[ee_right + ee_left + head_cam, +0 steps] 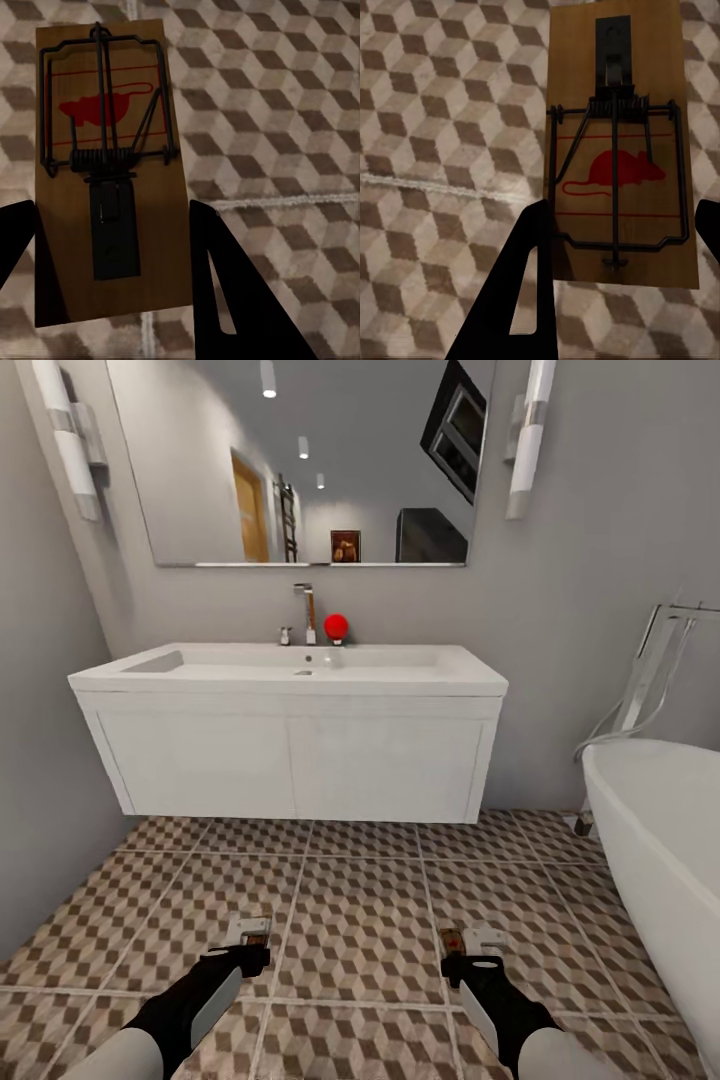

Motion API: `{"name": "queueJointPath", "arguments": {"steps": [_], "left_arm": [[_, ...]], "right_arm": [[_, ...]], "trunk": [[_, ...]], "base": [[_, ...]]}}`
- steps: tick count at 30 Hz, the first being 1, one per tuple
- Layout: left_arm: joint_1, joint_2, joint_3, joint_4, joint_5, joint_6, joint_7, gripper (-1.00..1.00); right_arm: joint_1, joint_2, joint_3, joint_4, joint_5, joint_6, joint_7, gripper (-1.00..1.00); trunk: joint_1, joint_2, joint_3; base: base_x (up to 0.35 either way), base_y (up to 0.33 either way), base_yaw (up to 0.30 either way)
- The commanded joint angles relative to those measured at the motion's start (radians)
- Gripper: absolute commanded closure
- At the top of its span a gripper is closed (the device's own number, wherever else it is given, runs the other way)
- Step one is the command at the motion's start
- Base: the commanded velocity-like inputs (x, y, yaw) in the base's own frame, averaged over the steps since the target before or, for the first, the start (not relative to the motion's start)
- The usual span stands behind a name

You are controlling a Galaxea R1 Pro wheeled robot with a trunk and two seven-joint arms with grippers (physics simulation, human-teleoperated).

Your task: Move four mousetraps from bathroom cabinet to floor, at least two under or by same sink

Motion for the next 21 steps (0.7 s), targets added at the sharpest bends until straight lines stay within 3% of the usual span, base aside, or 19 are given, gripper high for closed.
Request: {"name": "queueJointPath", "arguments": {"steps": [1,14,21], "left_arm": [[-0.001,0.001,-0.008,-0.003,0.009,0.003,0.009,1.0],[-0.001,-0.001,-0.009,-0.014,0.008,0.003,0.01,1.0],[0.0,0.0,-0.009,-0.012,0.007,0.001,0.01,1.0]], "right_arm": [[0.0,0.0,0.005,-0.002,-0.006,0.006,-0.007,1.0],[0.0,0.004,0.005,-0.007,-0.001,0.008,-0.006,1.0],[0.0,0.005,0.004,-0.009,0.033,0.008,-0.008,1.0]], "trunk": [[0.0,-0.001,-0.005],[0.001,-0.001,-0.009],[0.001,-0.001,-0.009]], "base": [[0.0,0.0,0.0],[0.0,0.0,0.0],[0.046,0.0,0.0]]}}
